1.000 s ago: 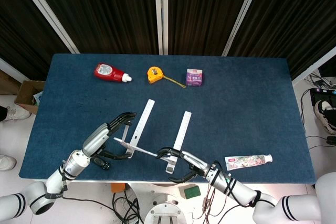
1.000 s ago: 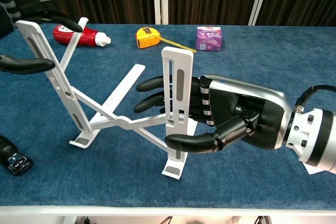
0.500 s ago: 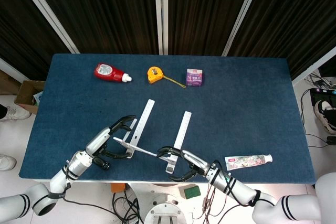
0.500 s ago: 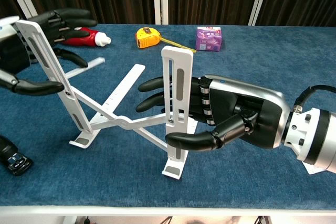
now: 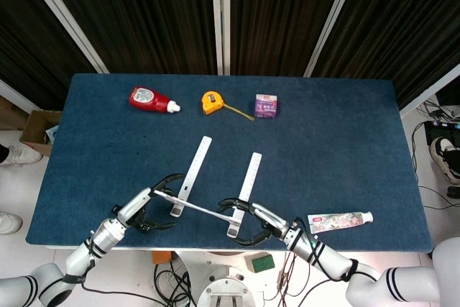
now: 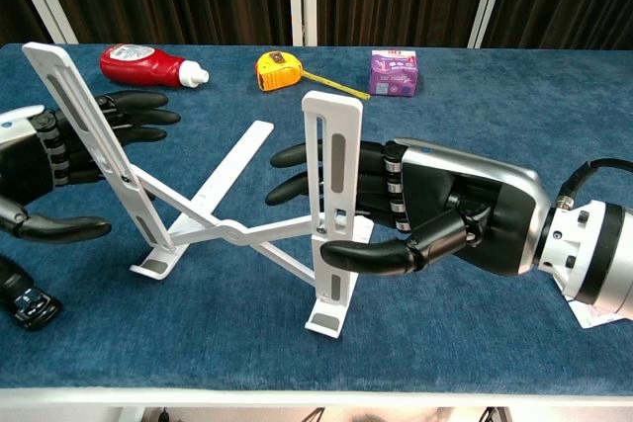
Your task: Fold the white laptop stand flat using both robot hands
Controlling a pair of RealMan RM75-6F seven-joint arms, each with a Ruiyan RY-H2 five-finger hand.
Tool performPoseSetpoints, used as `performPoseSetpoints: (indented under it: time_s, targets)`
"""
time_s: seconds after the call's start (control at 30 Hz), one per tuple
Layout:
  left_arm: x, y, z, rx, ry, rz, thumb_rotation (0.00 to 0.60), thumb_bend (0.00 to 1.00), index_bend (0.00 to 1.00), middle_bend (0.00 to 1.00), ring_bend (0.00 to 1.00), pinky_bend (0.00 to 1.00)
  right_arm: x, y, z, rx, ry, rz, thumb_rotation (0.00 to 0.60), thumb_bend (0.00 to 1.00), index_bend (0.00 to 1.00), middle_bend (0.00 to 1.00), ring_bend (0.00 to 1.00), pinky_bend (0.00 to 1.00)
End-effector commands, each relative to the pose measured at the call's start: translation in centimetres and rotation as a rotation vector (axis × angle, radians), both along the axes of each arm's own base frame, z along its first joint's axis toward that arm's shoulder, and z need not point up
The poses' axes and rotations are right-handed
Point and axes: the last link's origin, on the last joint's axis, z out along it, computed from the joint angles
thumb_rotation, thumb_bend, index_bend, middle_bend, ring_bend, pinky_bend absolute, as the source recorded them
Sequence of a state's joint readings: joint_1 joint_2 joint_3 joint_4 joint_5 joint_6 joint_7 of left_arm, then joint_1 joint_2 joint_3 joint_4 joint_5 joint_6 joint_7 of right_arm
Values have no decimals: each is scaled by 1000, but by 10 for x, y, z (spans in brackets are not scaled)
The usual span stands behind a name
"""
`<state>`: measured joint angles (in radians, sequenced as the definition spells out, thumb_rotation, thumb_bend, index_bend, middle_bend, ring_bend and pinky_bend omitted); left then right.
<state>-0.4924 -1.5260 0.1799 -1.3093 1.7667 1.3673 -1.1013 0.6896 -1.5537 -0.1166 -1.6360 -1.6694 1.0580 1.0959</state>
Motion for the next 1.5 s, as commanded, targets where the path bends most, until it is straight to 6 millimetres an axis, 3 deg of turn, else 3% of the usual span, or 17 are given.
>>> performPoseSetpoints:
  time_s: [0.03, 0.43, 0.7, 1.0, 1.37, 1.5]
  targets:
    - [-1, -3, -1, -16, 4, 0, 600, 188, 63, 60, 17, 323, -1, 0, 0, 0, 1, -3, 600, 245, 199, 231, 31, 0]
    - [2, -4, 4, -23, 25, -13, 600, 188, 62, 60, 17, 328, 0, 2, -4, 64, -33, -68, 600, 245, 199, 225, 31, 3]
    - [3, -1, 15, 58, 78, -26, 600, 188, 63, 60, 17, 270, 9, 8, -7, 137, -64, -136, 600, 247, 3, 95, 0, 35]
    - [0, 1, 32, 127, 106, -12, 600, 187, 63, 60, 17, 256, 12, 9, -13, 236, -137, -229, 600, 329, 0, 82, 0, 67]
    - [-2, -2, 41, 144, 138, -10, 600, 188, 63, 59, 17, 256, 19, 17, -19, 330, -209, -334, 600, 342, 0, 62, 0, 119]
    - [-3, -4, 40, 144, 147, -10, 600, 188, 63, 60, 17, 255, 16, 14, -20, 290, -196, -321, 600, 343, 0, 62, 0, 119]
